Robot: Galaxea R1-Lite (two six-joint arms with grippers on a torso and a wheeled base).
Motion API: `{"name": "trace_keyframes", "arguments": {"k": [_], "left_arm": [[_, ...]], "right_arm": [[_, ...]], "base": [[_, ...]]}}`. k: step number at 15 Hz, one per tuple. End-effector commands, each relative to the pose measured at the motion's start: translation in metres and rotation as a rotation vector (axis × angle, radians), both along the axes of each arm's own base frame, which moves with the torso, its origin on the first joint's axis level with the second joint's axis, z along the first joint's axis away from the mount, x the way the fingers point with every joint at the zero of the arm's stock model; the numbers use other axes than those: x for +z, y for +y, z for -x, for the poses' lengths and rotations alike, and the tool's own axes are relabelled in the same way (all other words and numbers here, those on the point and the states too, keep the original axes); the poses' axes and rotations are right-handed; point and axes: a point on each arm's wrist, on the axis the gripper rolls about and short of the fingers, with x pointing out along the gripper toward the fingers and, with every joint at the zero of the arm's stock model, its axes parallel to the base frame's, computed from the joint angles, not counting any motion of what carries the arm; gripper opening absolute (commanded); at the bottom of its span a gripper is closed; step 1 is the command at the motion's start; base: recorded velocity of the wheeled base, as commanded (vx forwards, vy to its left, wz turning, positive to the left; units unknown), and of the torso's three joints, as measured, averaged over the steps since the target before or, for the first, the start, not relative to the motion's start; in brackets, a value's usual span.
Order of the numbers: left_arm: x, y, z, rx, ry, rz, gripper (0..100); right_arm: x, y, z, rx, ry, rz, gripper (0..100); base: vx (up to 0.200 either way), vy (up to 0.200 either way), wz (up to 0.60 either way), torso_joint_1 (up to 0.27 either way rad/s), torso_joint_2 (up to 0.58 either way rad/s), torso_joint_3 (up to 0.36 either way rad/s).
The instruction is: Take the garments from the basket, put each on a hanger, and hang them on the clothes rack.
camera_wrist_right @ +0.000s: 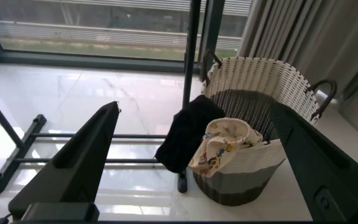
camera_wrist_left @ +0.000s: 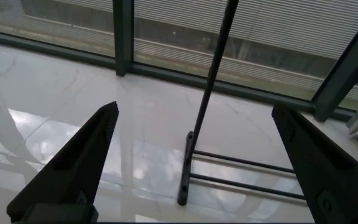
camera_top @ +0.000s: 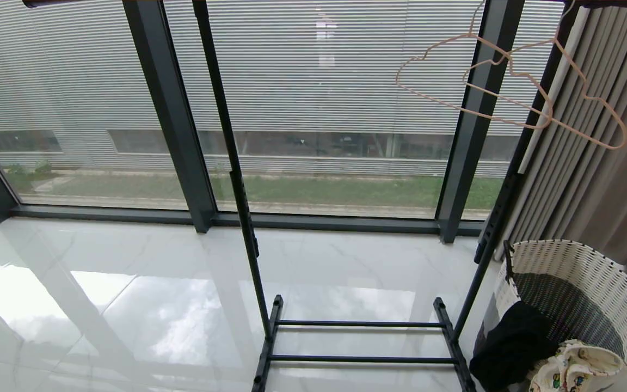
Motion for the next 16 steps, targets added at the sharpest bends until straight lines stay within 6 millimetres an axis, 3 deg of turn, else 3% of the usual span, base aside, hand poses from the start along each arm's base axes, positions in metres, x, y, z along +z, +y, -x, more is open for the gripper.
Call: {"name": "trace_keyframes", "arguments": {"k": [1,3,16], "left_arm": [[-0.0001,0.0000,0.0000,0.001,0.000,0.001,100],[-0.0001,0.0000,-0.0002,0.002,0.002,-0.008,100],[-0.0003,-0.0001,0.0000,-0.002,0.003,-0.019,100]], "right_arm": [[0.0001,0.0000,0.0000,0.001,-0.001,0.000,100],[0.0001,0.0000,0.0000,-0.001,-0.001,0.000,100],[0.0001,0.0000,0.0000,0.002,-0.001,0.000,100]], "base": [[0.000,0.000,0.00,0.000,0.00,0.000],[0.000,0.000,0.00,0.000,0.00,0.000],[0.000,-0.185,0.00,0.003,0.00,0.000]]}}
